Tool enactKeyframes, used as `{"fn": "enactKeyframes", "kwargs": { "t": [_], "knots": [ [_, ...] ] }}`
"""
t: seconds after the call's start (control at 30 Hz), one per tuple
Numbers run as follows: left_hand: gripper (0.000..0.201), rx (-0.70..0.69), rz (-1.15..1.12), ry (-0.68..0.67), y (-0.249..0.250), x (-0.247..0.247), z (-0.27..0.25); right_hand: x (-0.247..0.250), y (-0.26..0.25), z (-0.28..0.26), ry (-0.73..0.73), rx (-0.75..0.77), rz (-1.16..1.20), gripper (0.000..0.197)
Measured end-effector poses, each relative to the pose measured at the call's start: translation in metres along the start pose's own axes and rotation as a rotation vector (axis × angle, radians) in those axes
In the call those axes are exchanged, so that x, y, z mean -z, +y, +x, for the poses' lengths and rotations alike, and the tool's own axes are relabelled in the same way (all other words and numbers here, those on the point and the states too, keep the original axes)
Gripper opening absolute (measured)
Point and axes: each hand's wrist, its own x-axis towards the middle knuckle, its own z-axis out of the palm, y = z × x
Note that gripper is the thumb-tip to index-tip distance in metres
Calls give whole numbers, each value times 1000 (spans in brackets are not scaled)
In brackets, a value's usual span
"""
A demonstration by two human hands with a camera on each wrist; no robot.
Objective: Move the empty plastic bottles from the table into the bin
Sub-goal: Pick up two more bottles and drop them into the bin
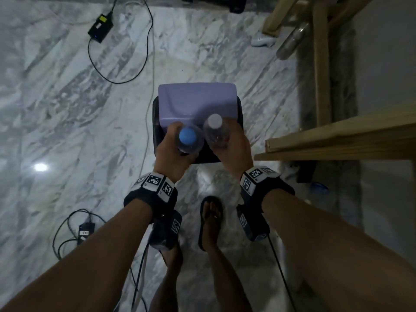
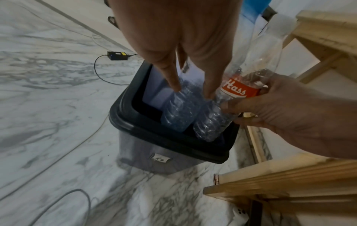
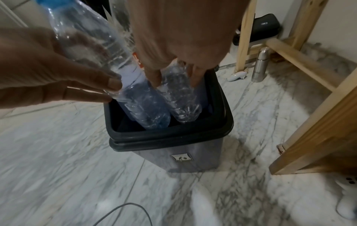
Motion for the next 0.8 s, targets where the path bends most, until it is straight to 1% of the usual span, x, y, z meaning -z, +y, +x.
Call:
{"fn": "enactKeyframes", "kwargs": {
  "t": [0.13, 0.23, 0.3, 0.33, 0.43, 0.47, 0.53, 0.57, 0.67, 0.73, 0.8],
  "knots": [
    [67, 21, 26, -11, -21, -16, 10, -6, 22, 4, 17, 43, -84, 66],
    [65, 69, 39, -42, -35, -27, 19, -13, 39, 4, -34, 56, -183, 56],
    [61, 119, 69, -74, -38, -33, 22, -18, 47, 4, -55, 53, -222, 56],
    [62, 142, 86, -87, -39, -35, 23, -20, 48, 4, -62, 44, -234, 59],
    [79, 172, 110, -118, -40, -37, 26, -27, 50, 7, -80, 16, -253, 65],
    [77, 195, 108, -135, -40, -37, 28, -29, 50, 8, -88, 16, -260, 65],
    [60, 232, 126, -167, -45, -36, 34, -31, 51, 10, -97, 29, -278, 66],
    [55, 231, 131, -170, -49, -35, 37, -32, 52, 10, -96, 39, -290, 66],
    [54, 205, 152, -160, -53, -35, 42, -37, 52, 12, -66, 84, -367, 60],
    [51, 185, 182, -146, -54, -38, 44, -42, 50, 14, -30, 114, -476, 51],
    [53, 148, 198, -124, -55, -39, 47, -47, 47, 17, 4, 127, -580, 45]
  ]
}}
